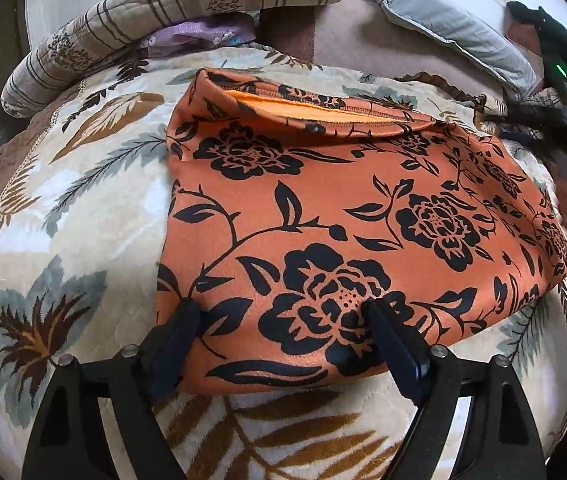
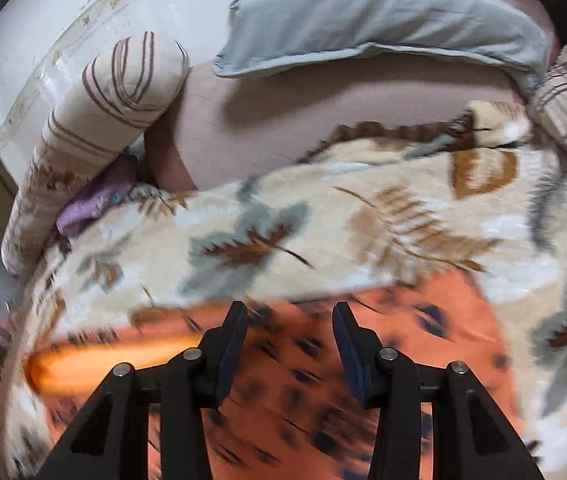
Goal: Fold small clothes
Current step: 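Release the hem and press the folded top flat with both grippers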
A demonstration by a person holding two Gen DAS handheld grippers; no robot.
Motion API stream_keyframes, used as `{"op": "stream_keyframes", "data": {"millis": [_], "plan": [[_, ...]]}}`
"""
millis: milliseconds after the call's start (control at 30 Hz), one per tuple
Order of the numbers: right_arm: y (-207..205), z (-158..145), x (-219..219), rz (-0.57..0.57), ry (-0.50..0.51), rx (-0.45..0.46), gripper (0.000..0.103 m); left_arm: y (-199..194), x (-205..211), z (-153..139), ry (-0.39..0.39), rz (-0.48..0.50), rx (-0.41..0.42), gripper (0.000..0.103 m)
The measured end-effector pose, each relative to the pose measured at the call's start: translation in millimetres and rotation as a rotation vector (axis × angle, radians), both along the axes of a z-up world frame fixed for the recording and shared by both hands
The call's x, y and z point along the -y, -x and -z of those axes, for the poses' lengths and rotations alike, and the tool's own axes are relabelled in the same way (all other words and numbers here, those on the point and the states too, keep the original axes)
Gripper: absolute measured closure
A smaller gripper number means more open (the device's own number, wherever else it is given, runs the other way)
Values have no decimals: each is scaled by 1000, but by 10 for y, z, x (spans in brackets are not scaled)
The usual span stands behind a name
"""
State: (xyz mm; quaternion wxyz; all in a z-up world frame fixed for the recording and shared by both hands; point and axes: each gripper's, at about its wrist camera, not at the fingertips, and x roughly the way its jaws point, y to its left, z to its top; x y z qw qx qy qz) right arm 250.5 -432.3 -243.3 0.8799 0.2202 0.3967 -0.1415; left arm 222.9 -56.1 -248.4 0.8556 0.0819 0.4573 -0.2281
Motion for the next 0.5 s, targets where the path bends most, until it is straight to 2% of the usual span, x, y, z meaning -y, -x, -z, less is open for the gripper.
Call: {"op": "stream_keyframes", "data": {"millis": [67, 133, 267, 333, 400, 433, 500], "plan": [[337, 70, 85, 9, 3, -27, 55, -60, 7, -99, 16, 1, -12, 17], [649, 148, 227, 26, -36, -37, 55, -179, 6, -249, 54, -2, -8, 17], [974, 390, 335, 9, -116, -63, 55, -690, 123, -532, 92, -60, -2, 17], [1054, 433, 282, -12, -94, -30, 55, -938, 258, -503, 86, -70, -34, 17], [1110, 412, 234, -29, -79, -20, 54, -1237, 428, -337, 44, -99, -88, 17], [1147, 404, 221, -39, -86, -12, 54, -1387, 497, -220, 21, -123, -120, 17], [1227, 393, 219, -49, -115, 4, 54, -1637, 545, -57, -17, -208, -133, 17]]}}
